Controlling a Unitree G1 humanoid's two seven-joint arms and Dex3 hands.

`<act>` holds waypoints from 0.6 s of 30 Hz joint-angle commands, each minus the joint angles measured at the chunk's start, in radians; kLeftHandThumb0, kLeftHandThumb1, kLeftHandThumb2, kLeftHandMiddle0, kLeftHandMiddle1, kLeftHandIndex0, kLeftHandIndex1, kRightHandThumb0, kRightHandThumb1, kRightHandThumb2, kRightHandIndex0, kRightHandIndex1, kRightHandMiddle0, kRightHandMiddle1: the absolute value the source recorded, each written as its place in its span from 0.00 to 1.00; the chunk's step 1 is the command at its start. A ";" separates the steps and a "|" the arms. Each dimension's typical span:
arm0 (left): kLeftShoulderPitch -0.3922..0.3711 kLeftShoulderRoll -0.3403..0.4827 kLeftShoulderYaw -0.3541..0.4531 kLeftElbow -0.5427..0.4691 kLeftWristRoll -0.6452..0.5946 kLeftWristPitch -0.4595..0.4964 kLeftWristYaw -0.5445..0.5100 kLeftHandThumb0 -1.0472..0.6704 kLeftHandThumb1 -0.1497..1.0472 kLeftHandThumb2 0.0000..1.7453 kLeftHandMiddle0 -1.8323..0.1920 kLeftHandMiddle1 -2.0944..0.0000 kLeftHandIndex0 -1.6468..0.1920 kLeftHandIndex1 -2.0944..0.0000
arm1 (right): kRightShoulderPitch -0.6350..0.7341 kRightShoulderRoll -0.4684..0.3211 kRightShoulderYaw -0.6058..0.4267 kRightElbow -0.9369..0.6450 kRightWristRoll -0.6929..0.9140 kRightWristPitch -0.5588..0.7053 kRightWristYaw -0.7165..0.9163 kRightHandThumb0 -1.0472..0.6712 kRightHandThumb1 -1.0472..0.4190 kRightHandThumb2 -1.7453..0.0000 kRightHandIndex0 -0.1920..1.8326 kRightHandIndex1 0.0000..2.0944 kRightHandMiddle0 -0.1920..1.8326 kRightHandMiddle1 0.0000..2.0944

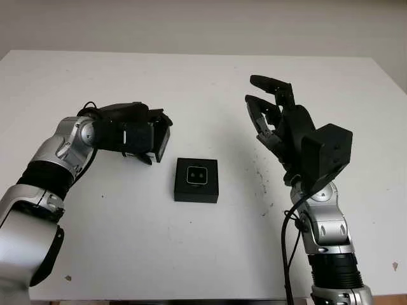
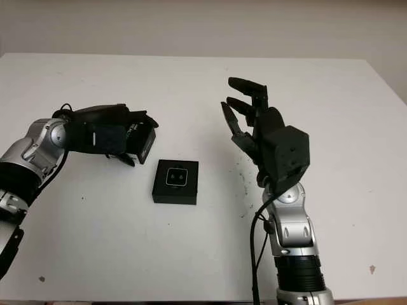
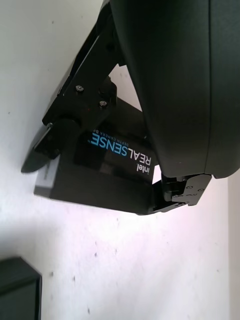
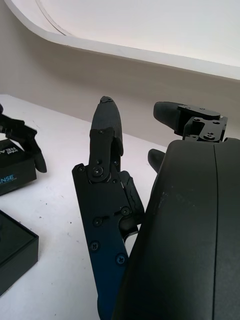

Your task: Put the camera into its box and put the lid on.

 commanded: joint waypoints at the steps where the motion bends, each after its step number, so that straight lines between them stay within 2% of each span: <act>1: 0.019 0.007 0.044 -0.098 -0.035 0.059 -0.016 0.55 0.94 0.03 0.69 0.48 0.71 0.45 | 0.004 -0.007 0.003 -0.019 -0.004 -0.006 0.001 0.34 0.00 0.77 0.10 0.37 0.00 0.53; 5: 0.093 -0.007 0.114 -0.342 -0.103 0.221 -0.051 0.54 0.92 0.03 0.68 0.35 0.70 0.39 | 0.008 -0.001 0.004 -0.024 0.000 0.007 0.000 0.34 0.00 0.77 0.10 0.37 0.00 0.53; 10: 0.166 -0.012 0.158 -0.672 -0.142 0.484 -0.139 0.51 0.92 0.03 0.69 0.28 0.71 0.33 | 0.011 0.002 0.016 -0.024 -0.009 0.011 -0.008 0.34 0.00 0.78 0.11 0.38 0.01 0.53; 14: 0.193 0.002 0.168 -0.862 -0.159 0.680 -0.220 0.51 0.92 0.03 0.70 0.27 0.72 0.32 | 0.016 0.007 0.020 -0.020 0.000 0.000 -0.004 0.34 0.00 0.78 0.11 0.38 0.01 0.53; 18: 0.201 0.030 0.160 -0.974 -0.155 0.810 -0.280 0.50 0.90 0.03 0.67 0.27 0.71 0.31 | 0.018 0.016 0.023 -0.022 0.006 0.013 -0.005 0.34 0.00 0.78 0.11 0.38 0.01 0.53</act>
